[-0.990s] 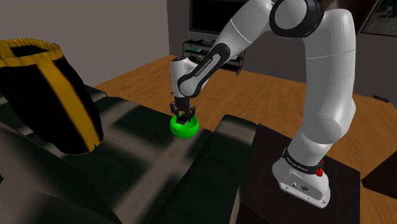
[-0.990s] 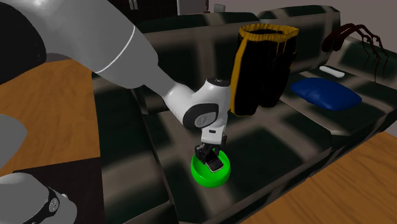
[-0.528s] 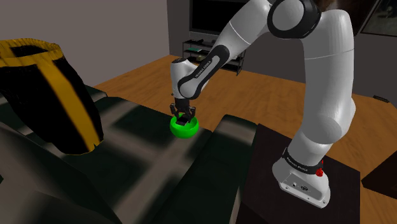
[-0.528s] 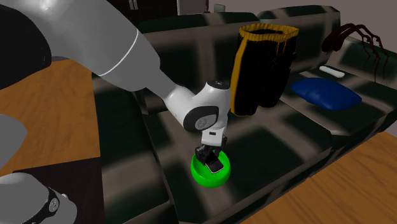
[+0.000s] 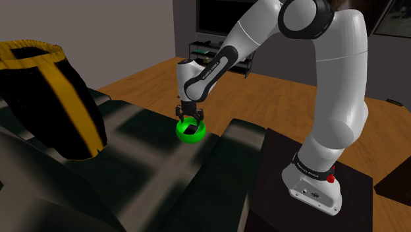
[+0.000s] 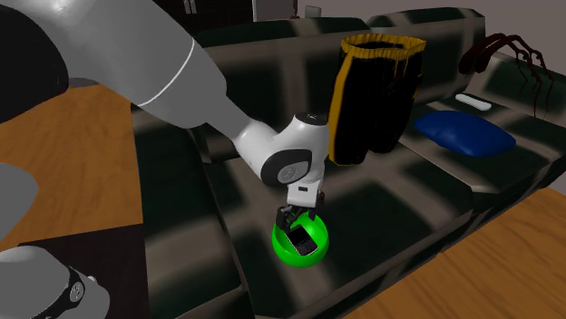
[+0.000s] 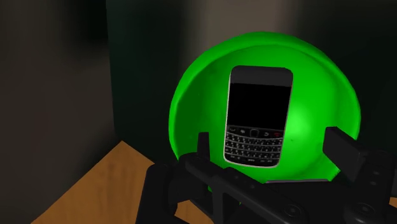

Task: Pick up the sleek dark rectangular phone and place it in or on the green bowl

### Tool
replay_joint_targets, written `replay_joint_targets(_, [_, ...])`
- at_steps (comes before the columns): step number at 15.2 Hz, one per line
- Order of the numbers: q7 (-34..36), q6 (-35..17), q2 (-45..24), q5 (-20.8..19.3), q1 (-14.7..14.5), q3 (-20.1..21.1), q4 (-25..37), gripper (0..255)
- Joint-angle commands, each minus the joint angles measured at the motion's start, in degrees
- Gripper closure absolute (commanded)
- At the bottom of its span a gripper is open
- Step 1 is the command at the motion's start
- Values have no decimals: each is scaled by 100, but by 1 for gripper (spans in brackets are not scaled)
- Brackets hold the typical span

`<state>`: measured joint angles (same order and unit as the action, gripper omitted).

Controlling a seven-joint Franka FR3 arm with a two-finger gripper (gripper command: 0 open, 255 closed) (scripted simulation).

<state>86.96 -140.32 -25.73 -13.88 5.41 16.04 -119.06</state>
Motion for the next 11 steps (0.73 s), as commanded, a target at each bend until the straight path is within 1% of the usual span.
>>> replay_joint_targets(1, [-71, 256, 224, 115, 39, 77, 41, 0])
replay_joint_targets(3, [-153, 531, 466, 239, 82, 150, 87, 0])
replay_joint_targets(11, [-154, 531, 466, 240, 80, 148, 87, 0])
